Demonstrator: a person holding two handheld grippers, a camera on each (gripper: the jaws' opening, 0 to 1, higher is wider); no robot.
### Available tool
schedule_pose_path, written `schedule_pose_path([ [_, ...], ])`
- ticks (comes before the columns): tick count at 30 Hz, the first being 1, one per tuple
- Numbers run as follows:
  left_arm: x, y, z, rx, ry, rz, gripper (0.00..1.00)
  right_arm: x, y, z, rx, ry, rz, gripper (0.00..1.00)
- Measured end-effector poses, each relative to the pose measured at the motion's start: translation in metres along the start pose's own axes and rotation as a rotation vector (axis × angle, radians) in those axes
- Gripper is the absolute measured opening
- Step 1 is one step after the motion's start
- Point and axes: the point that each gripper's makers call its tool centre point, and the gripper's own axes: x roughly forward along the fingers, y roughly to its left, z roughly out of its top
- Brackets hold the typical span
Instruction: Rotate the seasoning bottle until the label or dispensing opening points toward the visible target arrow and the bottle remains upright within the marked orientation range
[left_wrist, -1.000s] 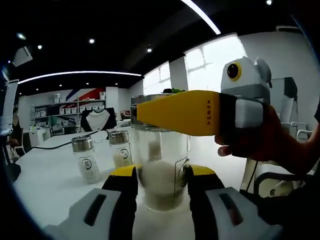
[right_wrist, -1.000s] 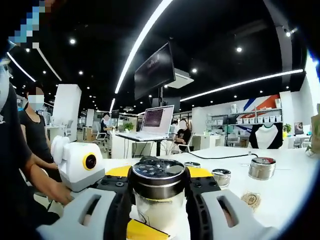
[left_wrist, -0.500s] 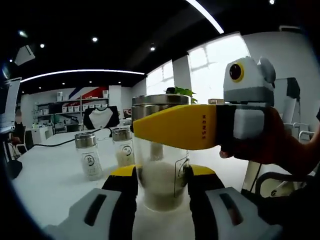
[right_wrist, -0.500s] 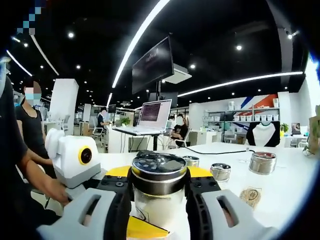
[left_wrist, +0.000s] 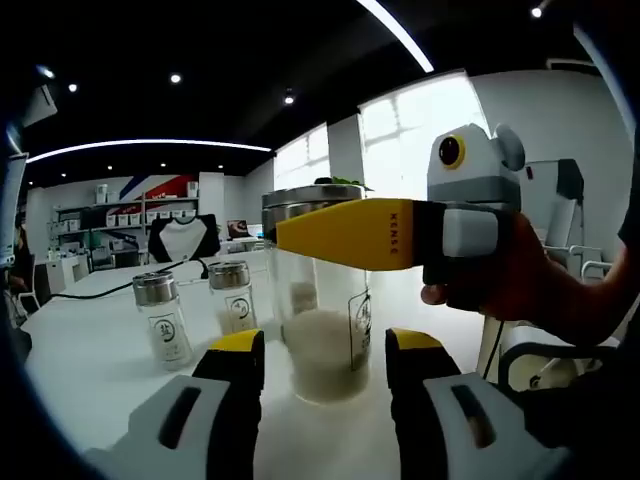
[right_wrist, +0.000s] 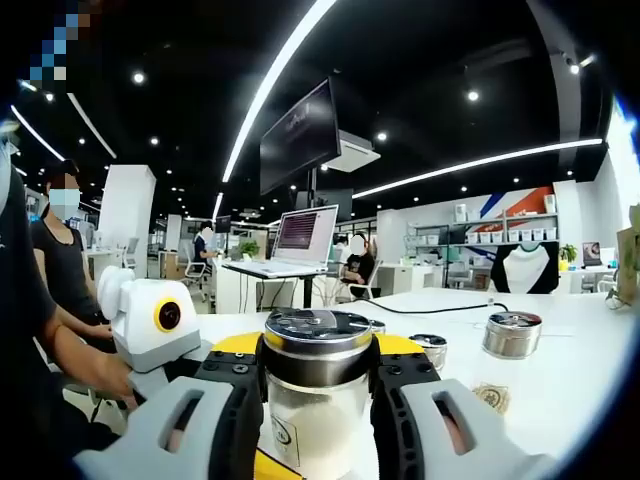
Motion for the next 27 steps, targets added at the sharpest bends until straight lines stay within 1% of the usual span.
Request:
schedule_pose_path([
  [2, -0.002, 0.002, 0.0, -0.005, -0.007, -0.001, 0.58, -0.002, -0.003, 0.001, 0.002, -0.004, -0.007, 0.38],
  [5, -0.006, 0.005, 0.003, -0.04, -0.014, -0.013, 0.61, -0.008, -0.016, 0.0, -0.012, -0.004, -0.039, 0.38],
  [7, -0.007, 0.008, 0.005, -0.054, -0.01, -0.011, 0.67, -0.011, -0.023, -0.001, -0.006, -0.001, -0.052, 0.38],
  [9, -0.008, 0.009, 0.006, -0.051, -0.002, -0.009, 0.72, -0.016, -0.03, 0.001, 0.004, -0.006, -0.056, 0.38],
  [13, -0.012, 0.021, 0.009, -0.037, -0.005, 0.028, 0.8, -0.024, -0.039, 0.004, -0.001, -0.011, -0.073, 0.38],
  [17, -0.015, 0.027, 0.005, -0.025, 0.013, 0.047, 0.86, -0.032, -0.051, 0.007, -0.012, -0.011, -0.093, 0.38],
  [18, -0.016, 0.029, 0.005, -0.024, 0.014, 0.054, 0.89, -0.035, -0.056, 0.009, -0.006, -0.014, -0.101, 0.38],
  [21, -0.018, 0.033, 0.005, -0.021, 0.015, 0.073, 0.95, -0.039, -0.062, 0.01, -0.012, -0.011, -0.107, 0.38],
  [25, -0.02, 0.038, 0.006, -0.019, 0.015, 0.09, 0.99, -0.045, -0.072, 0.01, -0.023, -0.006, -0.121, 0.38],
  [27, -0.022, 0.042, 0.01, -0.005, -0.006, 0.11, 1.0, -0.048, -0.078, 0.011, -0.021, -0.008, -0.13, 0.38],
])
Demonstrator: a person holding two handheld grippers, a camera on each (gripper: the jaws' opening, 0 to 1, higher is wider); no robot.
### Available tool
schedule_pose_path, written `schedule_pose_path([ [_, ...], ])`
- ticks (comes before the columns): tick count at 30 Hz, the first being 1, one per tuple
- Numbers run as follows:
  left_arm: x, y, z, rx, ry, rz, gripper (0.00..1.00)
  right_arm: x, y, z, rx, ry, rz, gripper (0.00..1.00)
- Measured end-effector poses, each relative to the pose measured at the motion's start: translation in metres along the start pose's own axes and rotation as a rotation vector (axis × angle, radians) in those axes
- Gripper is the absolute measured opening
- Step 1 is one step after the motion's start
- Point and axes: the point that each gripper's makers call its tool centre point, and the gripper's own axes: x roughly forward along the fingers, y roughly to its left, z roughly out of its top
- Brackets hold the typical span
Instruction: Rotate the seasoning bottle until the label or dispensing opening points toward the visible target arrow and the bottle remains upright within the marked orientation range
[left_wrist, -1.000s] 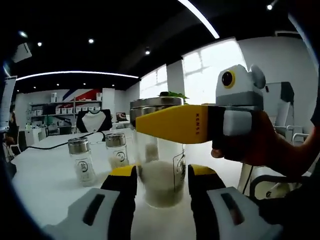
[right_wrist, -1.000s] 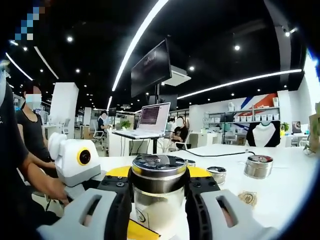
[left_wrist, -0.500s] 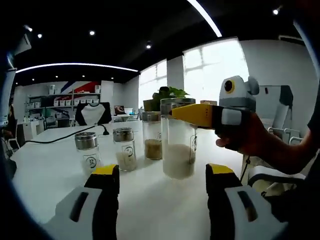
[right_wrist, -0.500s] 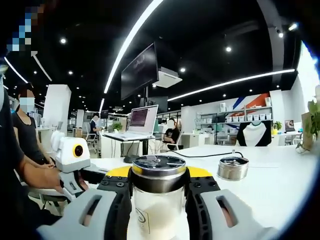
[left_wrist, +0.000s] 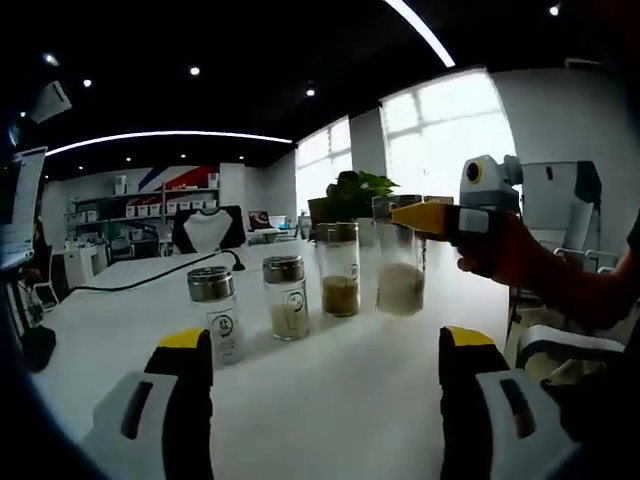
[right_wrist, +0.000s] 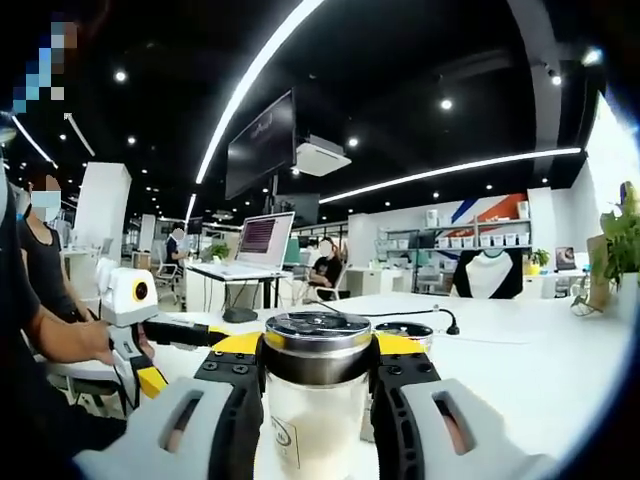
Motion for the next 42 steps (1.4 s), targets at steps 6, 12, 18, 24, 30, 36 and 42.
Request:
schedule_pose_path([
  [6, 0.0, 0.002, -0.001, 0.014, 0.013, 0.0, 1.0, -0.008, -0.024, 0.001, -0.005, -0.002, -0.035, 0.38],
  [12, 0.001, 0.005, -0.008, -0.003, 0.037, 0.005, 1.0, -0.013, -0.037, -0.001, -0.016, 0.012, -0.055, 0.38],
  [18, 0.001, 0.003, -0.01, 0.009, 0.049, 0.001, 1.0, -0.017, -0.051, -0.005, -0.01, 0.019, -0.068, 0.38],
  [24, 0.0, 0.003, -0.008, -0.03, 0.042, -0.011, 1.0, -0.016, -0.066, -0.009, -0.013, 0.03, -0.08, 0.38],
  [30, 0.0, 0.007, -0.009, -0.044, 0.039, -0.014, 0.99, -0.012, -0.081, -0.017, -0.012, 0.036, -0.092, 0.38],
  [36, 0.0, 0.007, -0.012, -0.038, 0.052, -0.016, 0.99, -0.008, -0.093, -0.019, -0.031, 0.041, -0.082, 0.38],
  [42, 0.0, 0.008, -0.01, -0.035, 0.05, -0.016, 0.99, -0.008, -0.103, -0.024, -0.014, 0.047, -0.086, 0.38],
])
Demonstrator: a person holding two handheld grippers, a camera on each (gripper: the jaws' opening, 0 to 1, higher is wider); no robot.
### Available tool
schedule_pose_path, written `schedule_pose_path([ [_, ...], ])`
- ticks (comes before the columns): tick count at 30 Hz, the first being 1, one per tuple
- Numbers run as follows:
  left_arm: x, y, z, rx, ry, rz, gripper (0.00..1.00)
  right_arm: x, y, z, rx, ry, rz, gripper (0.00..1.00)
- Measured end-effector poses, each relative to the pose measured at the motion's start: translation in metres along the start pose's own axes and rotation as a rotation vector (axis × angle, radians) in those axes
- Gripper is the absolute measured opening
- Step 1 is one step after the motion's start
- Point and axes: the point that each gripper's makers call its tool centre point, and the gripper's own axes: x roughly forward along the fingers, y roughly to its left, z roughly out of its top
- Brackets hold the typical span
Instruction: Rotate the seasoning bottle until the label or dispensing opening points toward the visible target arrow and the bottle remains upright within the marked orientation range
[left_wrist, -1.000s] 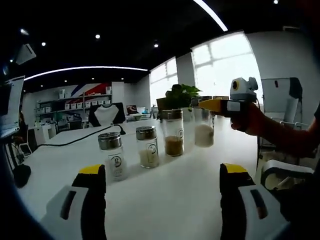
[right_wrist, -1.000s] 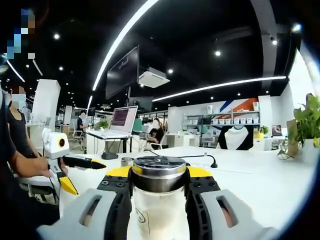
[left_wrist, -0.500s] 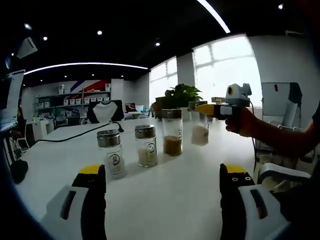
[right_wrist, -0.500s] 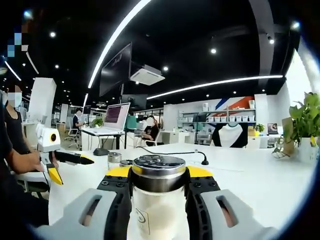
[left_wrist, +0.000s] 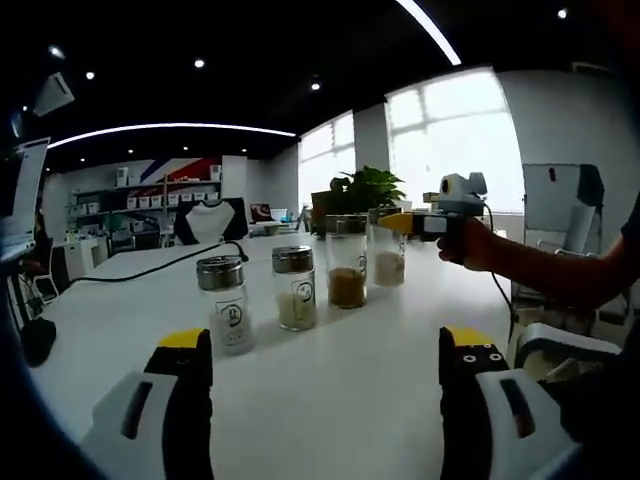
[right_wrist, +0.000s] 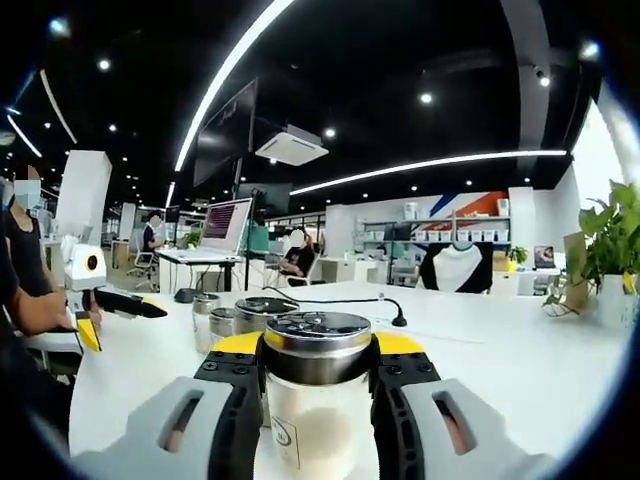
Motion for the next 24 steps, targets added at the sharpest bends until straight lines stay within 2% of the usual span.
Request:
schedule_pose_path([
  [8, 0.002, -0.004, -0.001, -0.005, 0.004, -0.013, 0.98, 0.003, -0.009, -0.01, -0.021, 0.029, -0.004, 0.38],
  [12, 0.001, -0.003, -0.002, -0.016, 0.008, -0.015, 0.97, 0.004, -0.013, -0.012, 0.02, 0.031, 0.032, 0.39],
  [17, 0.0, -0.004, -0.002, -0.012, 0.005, -0.015, 0.97, 0.0, -0.017, -0.015, 0.044, 0.035, 0.043, 0.39],
  [24, 0.0, -0.004, -0.003, -0.011, 0.009, -0.016, 0.97, -0.003, -0.015, -0.014, 0.036, 0.052, 0.067, 0.39],
])
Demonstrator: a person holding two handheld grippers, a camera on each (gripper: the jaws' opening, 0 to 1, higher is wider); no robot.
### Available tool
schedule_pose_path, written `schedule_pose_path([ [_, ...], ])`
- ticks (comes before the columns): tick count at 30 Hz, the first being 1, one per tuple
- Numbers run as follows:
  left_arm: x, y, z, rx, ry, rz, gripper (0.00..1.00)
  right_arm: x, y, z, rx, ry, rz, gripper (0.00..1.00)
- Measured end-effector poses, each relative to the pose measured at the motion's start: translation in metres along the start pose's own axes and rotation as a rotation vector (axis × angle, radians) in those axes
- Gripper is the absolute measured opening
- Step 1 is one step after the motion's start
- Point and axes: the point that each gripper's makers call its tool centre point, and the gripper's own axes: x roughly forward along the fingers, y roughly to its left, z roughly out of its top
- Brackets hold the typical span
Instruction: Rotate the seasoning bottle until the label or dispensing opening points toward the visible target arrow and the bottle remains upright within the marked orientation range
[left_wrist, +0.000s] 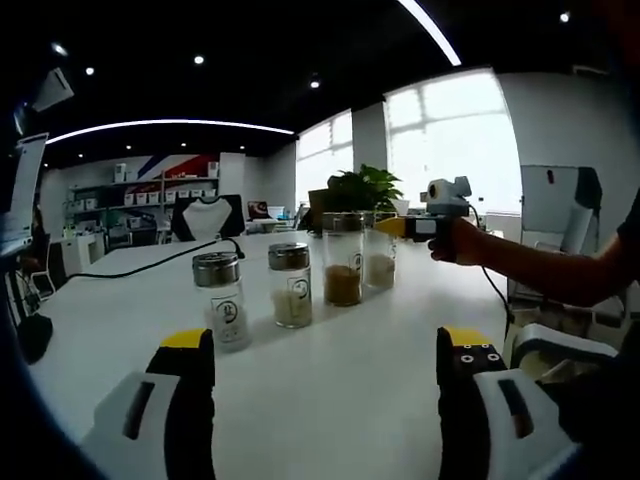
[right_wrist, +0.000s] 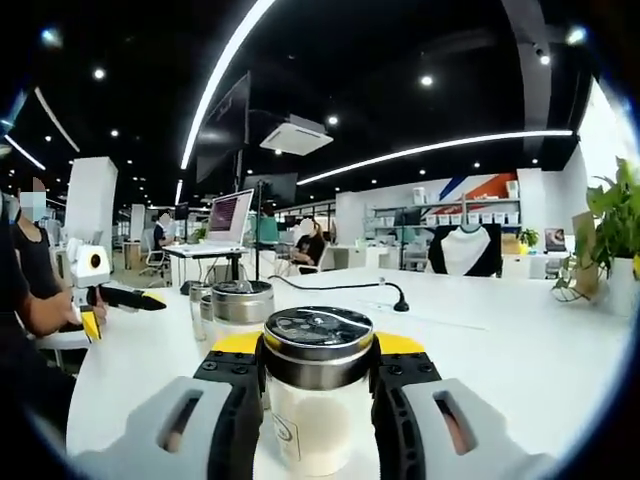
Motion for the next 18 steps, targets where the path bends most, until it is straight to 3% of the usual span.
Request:
schedule_pose_path([
  [18, 0.0017, 0.0, -0.0021, 0.009, 0.007, 0.002, 0.97, -0.0019, -0.0003, 0.0015, 0.005, -0.009, 0.041, 0.39],
])
